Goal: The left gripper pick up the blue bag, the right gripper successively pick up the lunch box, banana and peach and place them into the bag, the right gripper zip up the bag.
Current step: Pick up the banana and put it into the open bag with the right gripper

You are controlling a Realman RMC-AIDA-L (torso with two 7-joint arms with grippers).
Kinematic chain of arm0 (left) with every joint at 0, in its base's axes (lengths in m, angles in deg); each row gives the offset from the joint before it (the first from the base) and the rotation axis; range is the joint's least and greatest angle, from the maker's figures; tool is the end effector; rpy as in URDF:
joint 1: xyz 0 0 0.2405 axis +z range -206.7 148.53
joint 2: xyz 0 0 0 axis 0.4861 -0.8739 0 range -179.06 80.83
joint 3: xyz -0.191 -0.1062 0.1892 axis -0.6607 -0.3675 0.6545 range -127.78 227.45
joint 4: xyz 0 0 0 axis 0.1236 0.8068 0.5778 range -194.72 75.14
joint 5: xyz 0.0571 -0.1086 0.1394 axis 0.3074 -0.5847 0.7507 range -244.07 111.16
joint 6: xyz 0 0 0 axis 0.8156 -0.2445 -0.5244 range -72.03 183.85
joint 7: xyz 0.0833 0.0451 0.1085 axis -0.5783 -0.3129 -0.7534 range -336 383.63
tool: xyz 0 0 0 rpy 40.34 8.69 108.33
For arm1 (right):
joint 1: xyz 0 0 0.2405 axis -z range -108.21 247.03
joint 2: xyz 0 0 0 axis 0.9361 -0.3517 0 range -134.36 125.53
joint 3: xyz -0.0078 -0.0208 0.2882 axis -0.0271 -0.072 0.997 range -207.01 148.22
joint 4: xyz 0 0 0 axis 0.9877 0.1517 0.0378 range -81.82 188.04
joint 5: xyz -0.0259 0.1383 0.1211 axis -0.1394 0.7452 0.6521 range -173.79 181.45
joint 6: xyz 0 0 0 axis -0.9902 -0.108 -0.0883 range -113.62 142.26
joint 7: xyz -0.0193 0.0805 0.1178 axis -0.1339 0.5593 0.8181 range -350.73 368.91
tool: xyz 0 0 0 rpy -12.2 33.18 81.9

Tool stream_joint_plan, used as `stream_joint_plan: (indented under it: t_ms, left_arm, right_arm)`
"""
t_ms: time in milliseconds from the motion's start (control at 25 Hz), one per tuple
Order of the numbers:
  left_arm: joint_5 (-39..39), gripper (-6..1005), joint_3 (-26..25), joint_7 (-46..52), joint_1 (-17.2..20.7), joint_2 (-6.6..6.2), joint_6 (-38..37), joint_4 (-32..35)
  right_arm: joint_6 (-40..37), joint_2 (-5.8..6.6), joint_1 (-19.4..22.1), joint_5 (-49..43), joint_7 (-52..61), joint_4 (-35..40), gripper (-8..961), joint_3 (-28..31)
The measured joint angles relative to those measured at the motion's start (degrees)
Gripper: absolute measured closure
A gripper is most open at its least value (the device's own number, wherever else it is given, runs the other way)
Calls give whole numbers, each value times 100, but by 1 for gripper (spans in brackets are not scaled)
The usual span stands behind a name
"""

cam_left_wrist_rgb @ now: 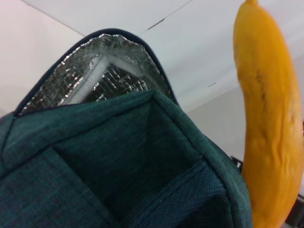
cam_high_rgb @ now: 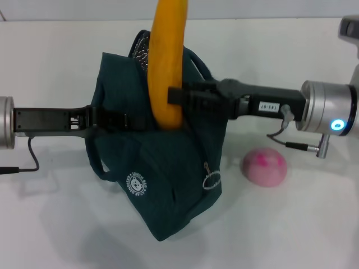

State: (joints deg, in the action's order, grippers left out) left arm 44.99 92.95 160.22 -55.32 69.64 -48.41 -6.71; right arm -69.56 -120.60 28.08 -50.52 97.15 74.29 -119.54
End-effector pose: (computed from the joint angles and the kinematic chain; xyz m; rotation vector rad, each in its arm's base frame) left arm -0.2512 0.2976 0.0178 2.4302 1.6613 0.7685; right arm 0.1629 0.3432 -0.0612 2.6455 -0.8630 -1.2084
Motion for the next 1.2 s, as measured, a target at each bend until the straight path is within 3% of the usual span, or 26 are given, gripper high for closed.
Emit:
stream_joint_plan:
  t_ms: [520, 1200]
  left_arm:
    - [0, 959, -3, 2, 62, -20, -18, 0]
    - [-1, 959, -5, -9, 66, -20, -18, 0]
  right_arm:
    - [18, 85, 412, -160, -5, 385, 436, -173]
    - [81, 96, 503, -432, -137, 579, 417, -2]
